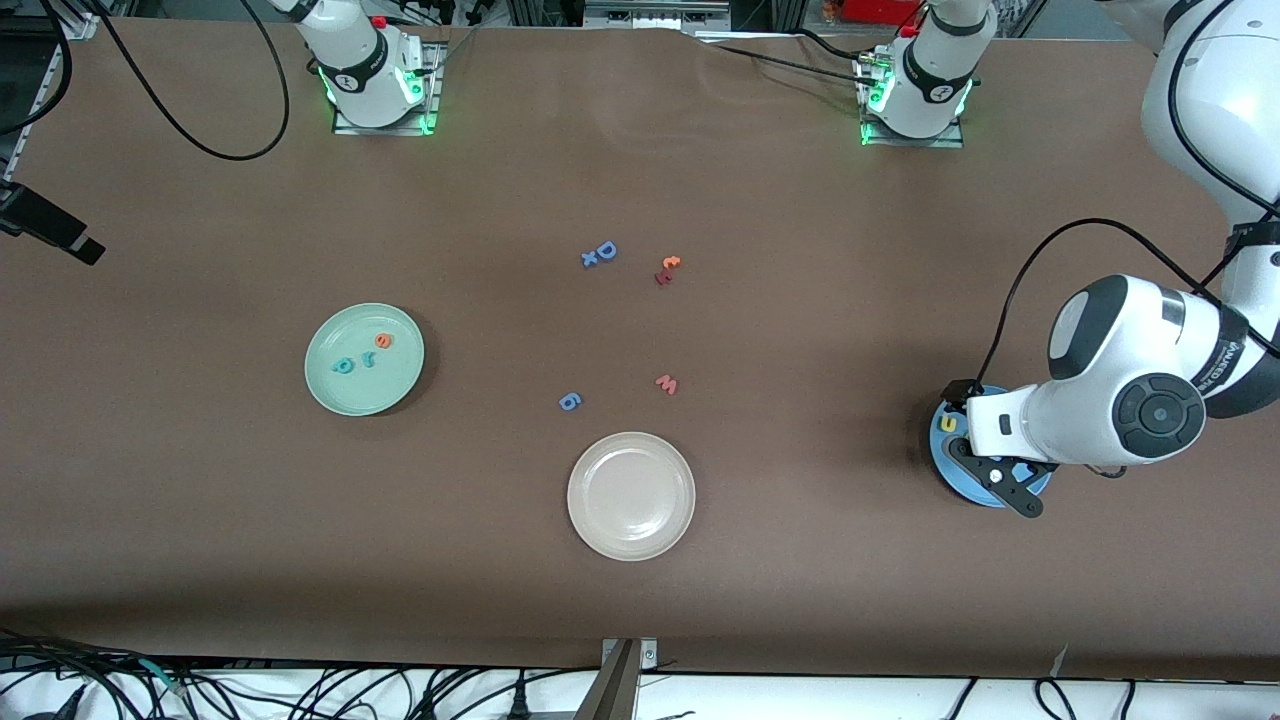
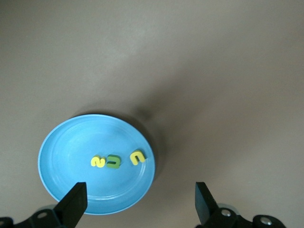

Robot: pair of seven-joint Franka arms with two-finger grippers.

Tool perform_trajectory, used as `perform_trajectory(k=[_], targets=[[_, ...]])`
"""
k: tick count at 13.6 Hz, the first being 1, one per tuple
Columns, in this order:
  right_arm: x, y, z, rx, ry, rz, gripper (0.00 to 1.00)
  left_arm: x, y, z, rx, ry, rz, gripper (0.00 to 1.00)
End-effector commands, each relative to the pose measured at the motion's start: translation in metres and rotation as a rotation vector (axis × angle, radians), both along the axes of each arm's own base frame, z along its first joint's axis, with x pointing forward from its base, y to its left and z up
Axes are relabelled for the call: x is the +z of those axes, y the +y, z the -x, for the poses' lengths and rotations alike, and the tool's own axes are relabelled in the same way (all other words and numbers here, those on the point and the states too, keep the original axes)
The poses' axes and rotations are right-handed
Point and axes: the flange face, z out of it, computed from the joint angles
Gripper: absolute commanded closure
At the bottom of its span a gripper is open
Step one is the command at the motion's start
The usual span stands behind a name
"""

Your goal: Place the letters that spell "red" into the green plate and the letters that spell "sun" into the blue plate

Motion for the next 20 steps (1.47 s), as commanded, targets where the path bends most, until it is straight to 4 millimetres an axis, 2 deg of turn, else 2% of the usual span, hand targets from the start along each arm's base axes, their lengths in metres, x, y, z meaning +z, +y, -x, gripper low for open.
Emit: perform_trajectory(k=[1,4,7,13,15,16,19,20], targets=[[0.004,0.000,0.010,0.006,-0.003,0.000,0.00,0.030,-0.006,0.010,0.083,0.016,-0.001,0.00],[0.005,0.002,0.010,0.012,-0.004,0.000,0.00,0.066,0.001,0.018,0.202,0.002,0.065,0.00],[0.008,0.001,0.012,0.009,-0.011,0.000,0.00,0.111,0.007,0.044,0.302,-0.045,0.011,0.00],[0.008,0.001,0.012,0.007,-0.010,0.000,0.00,0.183,0.035,0.110,0.506,-0.118,-0.033,0.00],[0.008,0.002,0.012,0.009,-0.010,0.000,0.00,0.215,0.063,0.125,0.569,-0.167,-0.017,0.00],[0.008,0.001,0.012,0.007,-0.010,0.000,0.00,0.223,0.064,0.131,0.576,-0.176,-0.011,0.00],[0.008,0.001,0.012,0.007,-0.010,0.000,0.00,0.283,0.069,0.155,0.585,-0.319,0.030,0.00],[0.008,0.001,0.012,0.007,-0.011,-0.001,0.00,0.282,0.068,0.156,0.586,-0.321,0.029,0.00]])
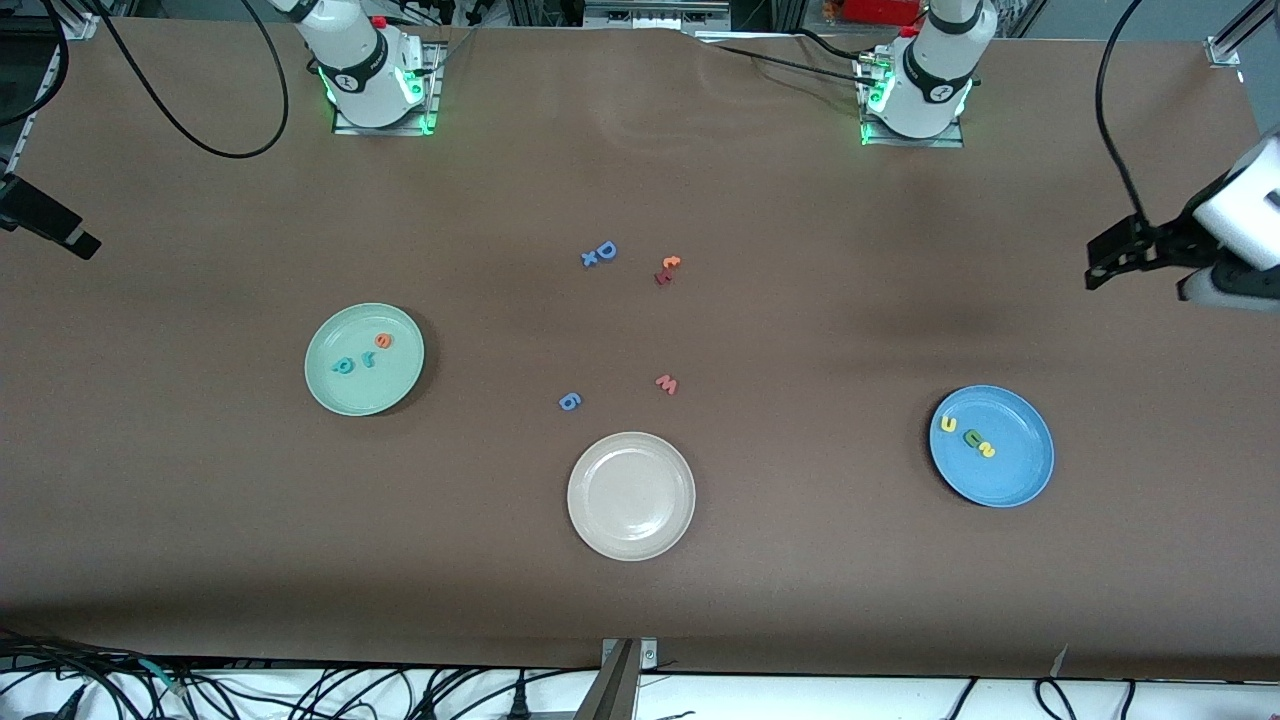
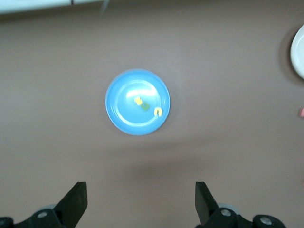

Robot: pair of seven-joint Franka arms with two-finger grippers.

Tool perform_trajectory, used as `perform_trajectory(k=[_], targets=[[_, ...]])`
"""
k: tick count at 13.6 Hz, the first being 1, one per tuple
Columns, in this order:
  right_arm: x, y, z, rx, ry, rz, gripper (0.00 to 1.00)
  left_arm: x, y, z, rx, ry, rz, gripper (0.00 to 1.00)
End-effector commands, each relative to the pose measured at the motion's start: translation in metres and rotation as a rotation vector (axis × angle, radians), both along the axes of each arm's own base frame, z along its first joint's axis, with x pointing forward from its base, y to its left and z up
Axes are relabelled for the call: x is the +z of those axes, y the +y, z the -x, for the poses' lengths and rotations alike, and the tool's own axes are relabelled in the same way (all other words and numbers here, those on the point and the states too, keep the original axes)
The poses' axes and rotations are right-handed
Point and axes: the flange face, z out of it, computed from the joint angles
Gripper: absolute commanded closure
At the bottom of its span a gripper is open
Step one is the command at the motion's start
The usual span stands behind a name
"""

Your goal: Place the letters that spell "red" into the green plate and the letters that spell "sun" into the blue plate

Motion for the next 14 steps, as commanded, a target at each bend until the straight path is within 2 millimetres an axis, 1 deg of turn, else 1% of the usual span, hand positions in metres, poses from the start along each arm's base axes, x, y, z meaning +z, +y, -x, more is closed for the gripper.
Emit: perform_trajectory(k=[1,2,3,6,8,9,10,14], targets=[[0.003,0.000,0.009,0.005,-0.002,0.000,0.00,0.014,0.001,0.018,0.028,-0.054,0.032,0.00],[0.003,-0.001,0.009,0.005,-0.002,0.000,0.00,0.017,0.001,0.017,0.030,-0.077,0.033,0.00],[0.003,0.000,0.009,0.005,-0.002,0.000,0.00,0.018,-0.003,0.015,0.022,-0.085,0.022,0.00],[0.003,0.001,0.009,0.007,-0.002,-0.001,0.00,0.025,-0.004,0.023,0.023,-0.062,0.024,0.00],[0.003,0.001,0.009,0.007,-0.002,-0.001,0.00,0.023,-0.002,0.027,0.028,-0.028,0.033,0.00],[0.003,0.001,0.009,0.007,-0.002,0.000,0.00,0.021,0.003,0.031,0.035,0.001,0.032,0.00],[0.003,0.001,0.009,0.007,-0.002,-0.001,0.00,0.016,0.002,0.035,0.034,0.056,0.034,0.00],[0.003,0.001,0.009,0.007,-0.002,0.000,0.00,0.012,0.002,0.035,0.033,0.081,0.052,0.00]])
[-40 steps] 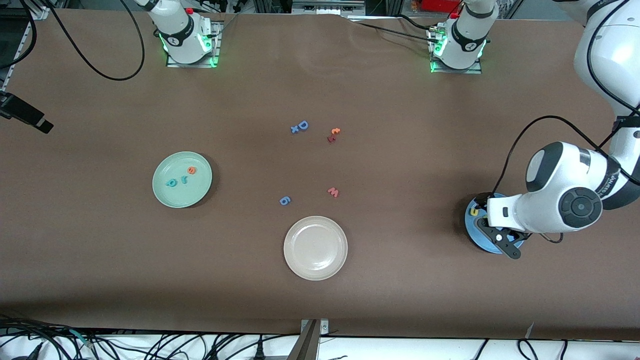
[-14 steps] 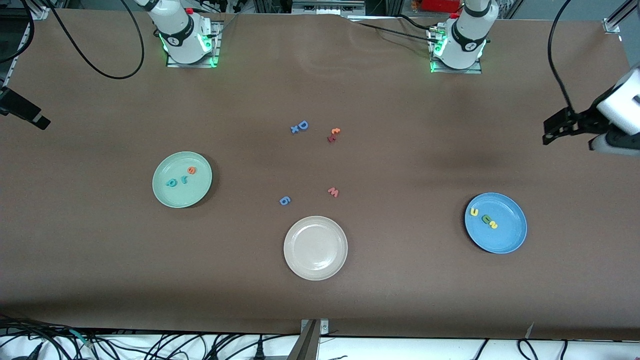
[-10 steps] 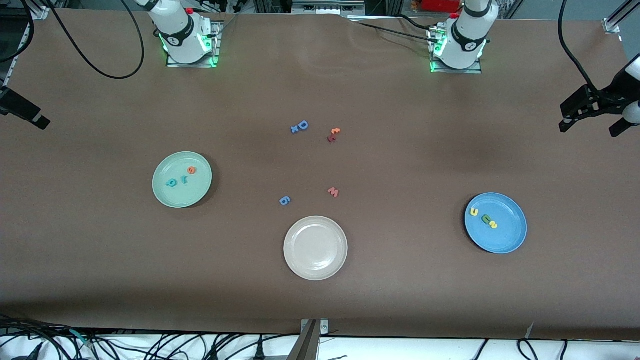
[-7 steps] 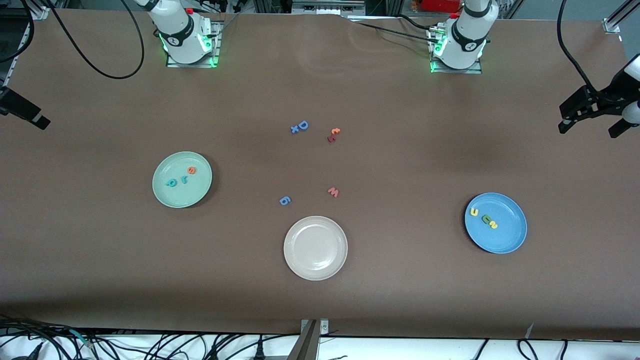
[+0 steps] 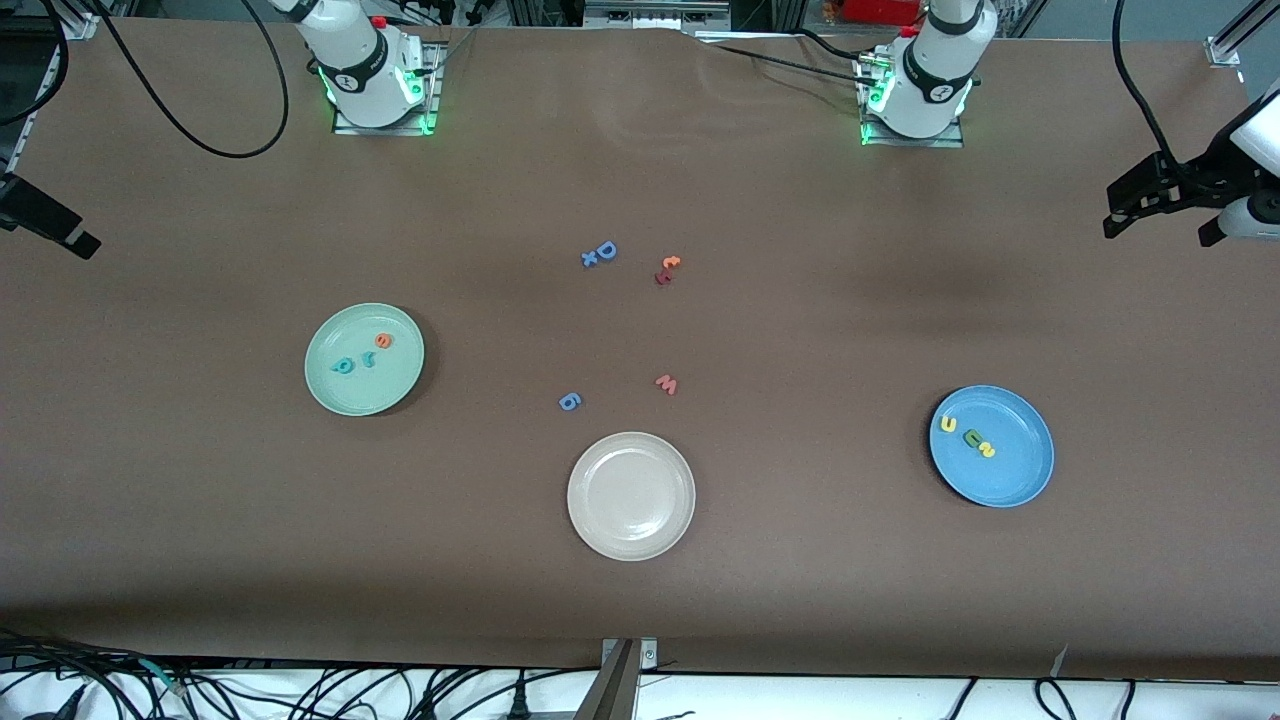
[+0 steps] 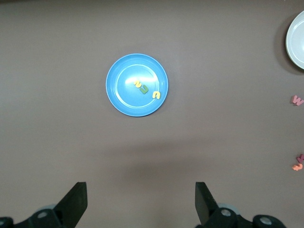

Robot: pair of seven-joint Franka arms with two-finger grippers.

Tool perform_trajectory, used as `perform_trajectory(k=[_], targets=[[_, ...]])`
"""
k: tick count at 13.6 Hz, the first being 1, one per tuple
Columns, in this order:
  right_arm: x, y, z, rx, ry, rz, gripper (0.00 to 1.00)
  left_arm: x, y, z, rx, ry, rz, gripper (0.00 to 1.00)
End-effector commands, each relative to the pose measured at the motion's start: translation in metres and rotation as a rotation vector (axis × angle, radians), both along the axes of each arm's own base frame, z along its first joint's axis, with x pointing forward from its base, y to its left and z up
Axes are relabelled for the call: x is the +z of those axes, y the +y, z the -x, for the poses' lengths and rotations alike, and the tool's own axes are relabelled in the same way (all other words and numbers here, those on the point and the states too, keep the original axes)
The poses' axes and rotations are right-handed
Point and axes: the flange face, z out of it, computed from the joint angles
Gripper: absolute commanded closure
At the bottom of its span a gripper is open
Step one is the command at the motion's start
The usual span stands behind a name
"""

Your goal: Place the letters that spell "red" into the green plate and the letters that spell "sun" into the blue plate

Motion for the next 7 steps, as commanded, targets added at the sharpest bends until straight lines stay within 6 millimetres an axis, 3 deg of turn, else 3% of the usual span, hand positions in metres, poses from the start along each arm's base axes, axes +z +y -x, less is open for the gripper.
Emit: perform_trajectory(k=[1,5,7], targets=[[0.003,0.001,0.009,0.006,-0.001,-0.001,0.00,0.002,-0.002,0.005,0.005,0.009,0.040,0.00],[0.003,0.002,0.009,0.008,-0.001,-0.001,0.00,0.002,-0.001,0.004,0.008,0.013,0.039,0.00],[0.003,0.002,0.009,0.009,-0.001,-0.001,0.00,0.008,-0.001,-0.009,0.007,0.022,0.038,0.00]])
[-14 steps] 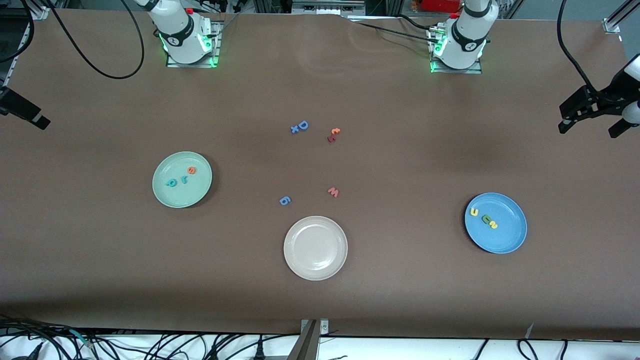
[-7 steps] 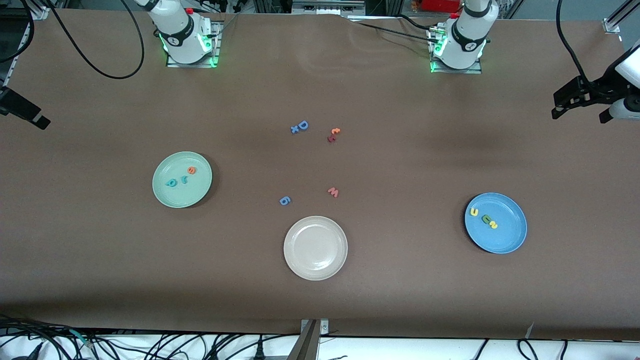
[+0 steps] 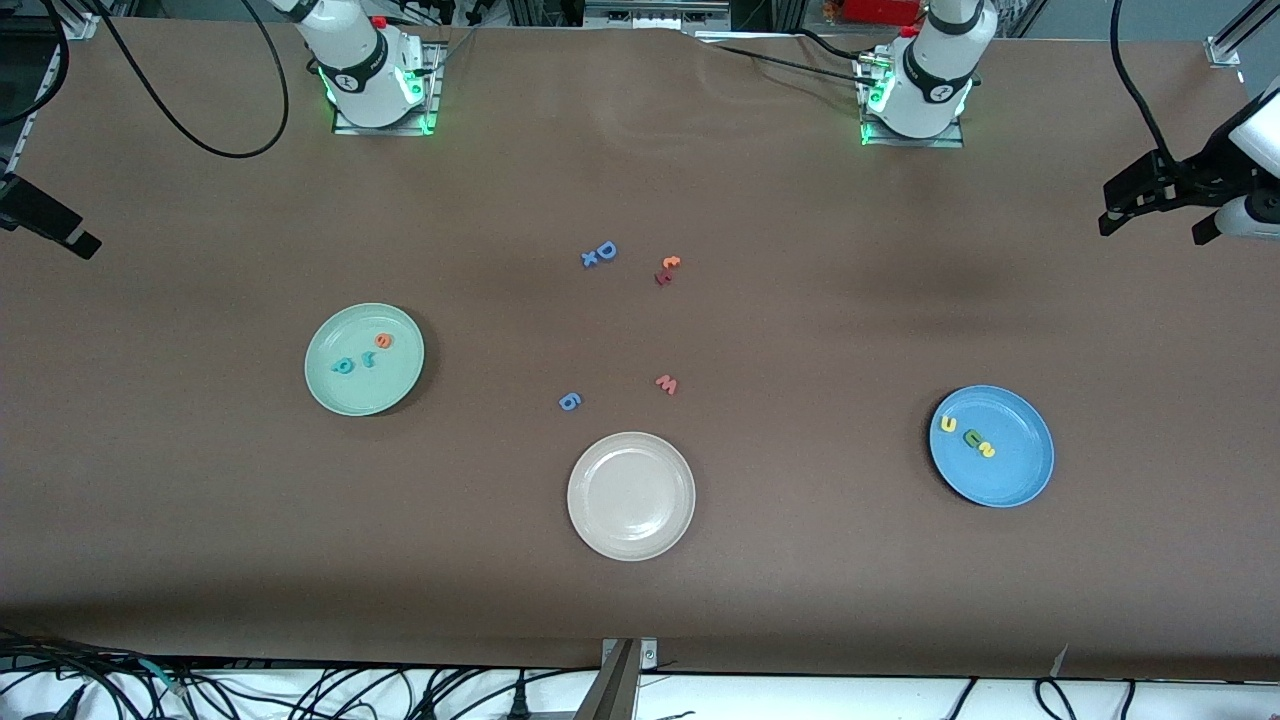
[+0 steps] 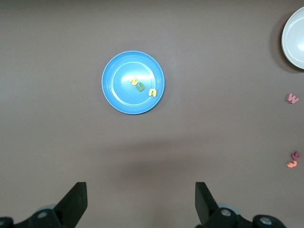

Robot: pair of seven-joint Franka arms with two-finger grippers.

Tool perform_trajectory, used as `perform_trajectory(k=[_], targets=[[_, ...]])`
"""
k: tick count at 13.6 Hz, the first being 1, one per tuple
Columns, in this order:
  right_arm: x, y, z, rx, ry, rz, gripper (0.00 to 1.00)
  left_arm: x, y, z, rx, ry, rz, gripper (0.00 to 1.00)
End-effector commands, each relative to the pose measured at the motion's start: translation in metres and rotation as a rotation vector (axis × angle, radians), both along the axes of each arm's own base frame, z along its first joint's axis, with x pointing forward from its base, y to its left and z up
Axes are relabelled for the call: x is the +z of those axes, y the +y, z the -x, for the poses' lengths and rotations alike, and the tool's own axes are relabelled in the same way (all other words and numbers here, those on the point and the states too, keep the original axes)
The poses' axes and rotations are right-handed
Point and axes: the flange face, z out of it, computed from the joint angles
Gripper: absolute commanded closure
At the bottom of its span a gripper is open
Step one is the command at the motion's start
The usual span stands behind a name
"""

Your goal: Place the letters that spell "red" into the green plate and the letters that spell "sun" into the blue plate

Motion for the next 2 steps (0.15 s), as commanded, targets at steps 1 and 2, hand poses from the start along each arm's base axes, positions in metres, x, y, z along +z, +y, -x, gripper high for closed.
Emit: perform_trajectory(k=[1,2], targets=[[0.0031,0.0003,0.0090,0.007,-0.002,-0.001,0.00,0.0097,-0.0005,-0.0118,0.005,0.018,0.028,0.00],[0.0031,0.0003,0.0090,0.007,-0.002,-0.001,0.00,0.0101,-0.0022,-0.0121,0.002,0.018,0.028,0.00]])
